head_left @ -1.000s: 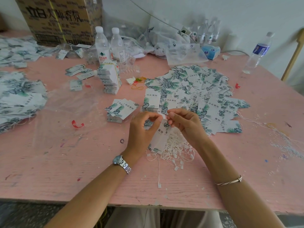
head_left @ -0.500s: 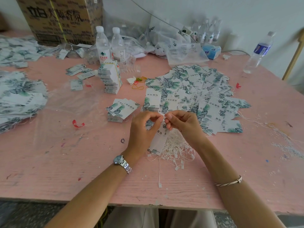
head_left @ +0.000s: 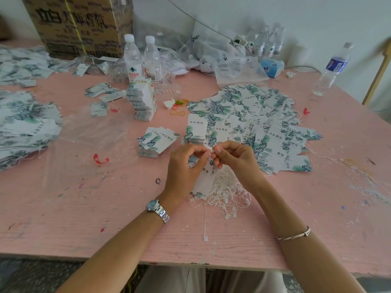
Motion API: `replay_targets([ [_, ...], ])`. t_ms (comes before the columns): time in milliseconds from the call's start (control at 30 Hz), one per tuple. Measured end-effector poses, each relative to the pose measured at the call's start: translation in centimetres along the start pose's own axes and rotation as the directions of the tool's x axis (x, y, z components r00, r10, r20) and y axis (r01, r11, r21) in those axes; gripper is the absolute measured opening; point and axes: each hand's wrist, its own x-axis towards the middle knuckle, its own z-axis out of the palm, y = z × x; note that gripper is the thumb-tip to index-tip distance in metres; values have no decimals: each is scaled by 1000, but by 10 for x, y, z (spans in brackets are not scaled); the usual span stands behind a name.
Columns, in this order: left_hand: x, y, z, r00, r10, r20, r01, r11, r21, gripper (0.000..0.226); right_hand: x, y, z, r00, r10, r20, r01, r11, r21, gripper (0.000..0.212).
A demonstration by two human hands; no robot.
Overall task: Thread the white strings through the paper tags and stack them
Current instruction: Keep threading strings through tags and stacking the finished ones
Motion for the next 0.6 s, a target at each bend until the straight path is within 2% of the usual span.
replay_targets([
  [200, 0, -1, 0, 1000, -7, 15, 8, 1000, -5, 8, -2, -2, 4, 1000, -26, 14, 27, 998, -58, 13],
  [400, 0, -2, 1, 995, -19, 100, 25, 998, -58, 10, -2, -3, 5, 1000, -20, -7, 18, 982, -188, 13],
  [600, -1, -5, 1, 992, -22, 125, 27, 999, -44, 9, -5, -2, 9, 1000, 6, 3, -5, 984, -177, 16],
])
